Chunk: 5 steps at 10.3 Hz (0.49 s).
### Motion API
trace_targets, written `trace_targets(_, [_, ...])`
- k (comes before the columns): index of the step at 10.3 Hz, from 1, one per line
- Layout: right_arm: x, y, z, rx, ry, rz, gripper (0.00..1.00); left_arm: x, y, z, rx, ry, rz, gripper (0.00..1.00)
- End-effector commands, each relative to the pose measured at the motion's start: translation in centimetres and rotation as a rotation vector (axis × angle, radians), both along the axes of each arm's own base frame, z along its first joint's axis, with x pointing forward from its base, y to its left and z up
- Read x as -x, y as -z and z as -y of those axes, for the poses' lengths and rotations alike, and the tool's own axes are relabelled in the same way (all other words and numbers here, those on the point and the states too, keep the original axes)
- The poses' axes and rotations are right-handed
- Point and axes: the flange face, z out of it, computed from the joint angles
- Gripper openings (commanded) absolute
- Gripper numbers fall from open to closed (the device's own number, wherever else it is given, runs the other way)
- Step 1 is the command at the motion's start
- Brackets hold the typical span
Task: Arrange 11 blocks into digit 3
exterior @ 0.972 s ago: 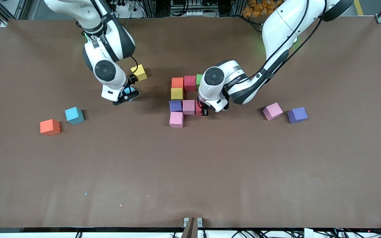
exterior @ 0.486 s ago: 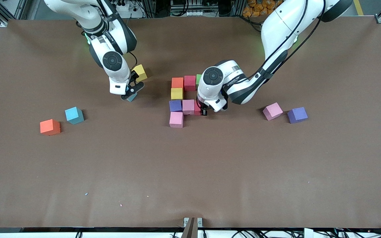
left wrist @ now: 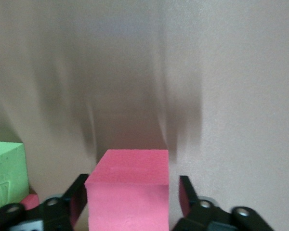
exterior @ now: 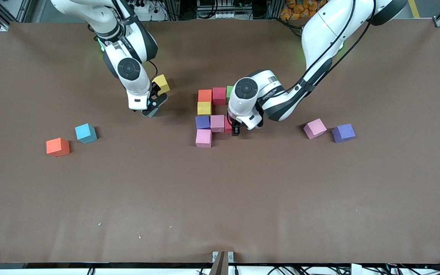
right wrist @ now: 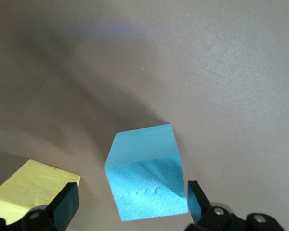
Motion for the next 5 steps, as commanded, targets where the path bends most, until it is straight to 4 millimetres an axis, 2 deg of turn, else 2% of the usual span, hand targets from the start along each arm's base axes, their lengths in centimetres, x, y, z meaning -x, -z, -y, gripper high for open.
trace_targets(1, [-0.1, 0.7, 0.8, 0.000, -0.028, 0.010, 1.00, -0.5, -1.0, -0.1, -0.022, -0.006, 0.021, 1.00])
trace_targets(3, [-0.1, 1.7, 0.9, -0.006, -0.026, 0.017, 1.00, -0.5, -2.2, -0.2, -0.042, -0.002, 0.028, 1.00])
trace_targets(5, [0.0, 2.4, 1.1, -0.006, -0.024, 0.015, 1.00, 0.2, -4.4, 0.6, -0.037, -0.001, 0.047, 1.00])
